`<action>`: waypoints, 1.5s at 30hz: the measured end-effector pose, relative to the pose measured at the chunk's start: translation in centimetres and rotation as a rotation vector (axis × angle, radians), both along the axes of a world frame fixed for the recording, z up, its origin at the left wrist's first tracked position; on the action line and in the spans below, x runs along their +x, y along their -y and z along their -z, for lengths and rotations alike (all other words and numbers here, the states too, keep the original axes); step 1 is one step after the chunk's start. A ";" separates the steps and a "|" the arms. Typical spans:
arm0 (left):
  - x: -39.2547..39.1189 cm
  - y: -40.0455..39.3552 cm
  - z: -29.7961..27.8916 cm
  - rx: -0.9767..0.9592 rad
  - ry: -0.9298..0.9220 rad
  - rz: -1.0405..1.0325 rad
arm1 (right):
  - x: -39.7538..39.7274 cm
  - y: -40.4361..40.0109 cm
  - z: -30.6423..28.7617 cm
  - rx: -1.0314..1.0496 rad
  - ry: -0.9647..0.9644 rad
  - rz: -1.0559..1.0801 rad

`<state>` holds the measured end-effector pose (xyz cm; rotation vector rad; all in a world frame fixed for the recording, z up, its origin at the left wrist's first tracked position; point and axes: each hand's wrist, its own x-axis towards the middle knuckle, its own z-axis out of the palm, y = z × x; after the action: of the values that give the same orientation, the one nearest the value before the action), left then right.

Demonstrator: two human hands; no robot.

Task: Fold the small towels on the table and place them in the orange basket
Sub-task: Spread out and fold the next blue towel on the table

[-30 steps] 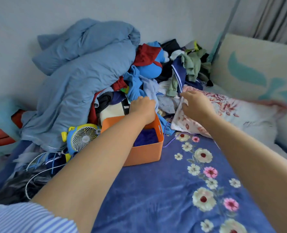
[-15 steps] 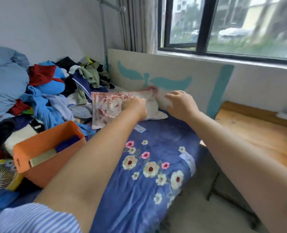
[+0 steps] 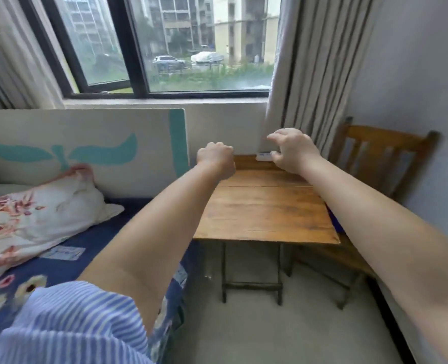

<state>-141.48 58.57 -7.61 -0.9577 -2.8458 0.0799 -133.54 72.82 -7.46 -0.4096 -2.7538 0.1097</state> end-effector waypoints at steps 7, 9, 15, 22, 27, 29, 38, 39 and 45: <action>-1.4 -16.8 1.0 0.047 0.002 0.148 | 1.2 -15.8 0.8 0.040 0.053 0.105; -1.9 -20.8 1.7 0.041 0.021 0.179 | 1.0 -19.8 1.5 0.033 0.069 0.126; -5.4 -30.4 4.9 -0.008 0.067 0.308 | -1.0 -29.6 4.4 -0.043 0.125 0.218; -11.1 -41.2 9.1 -0.092 0.135 0.503 | -3.0 -39.4 9.1 -0.181 0.184 0.427; -12.6 -48.9 13.5 -0.147 0.269 0.574 | -2.7 -45.4 14.2 -0.276 0.232 0.540; -12.5 -51.1 15.3 -0.192 0.325 0.591 | -2.2 -47.1 16.5 -0.309 0.291 0.563; -12.2 -63.9 27.3 -0.382 0.541 0.548 | -1.6 -60.8 29.6 -0.441 0.506 0.616; -12.0 -65.1 29.2 -0.401 0.563 0.531 | -1.8 -62.3 31.5 -0.447 0.536 0.605; -11.7 -68.2 40.2 -0.538 0.686 0.412 | -3.5 -65.8 42.3 -0.485 0.694 0.522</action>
<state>-153.15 126.80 -47.82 -1.9980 -3.1866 0.6022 -137.03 138.59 -49.79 -1.5274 -3.1233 0.6037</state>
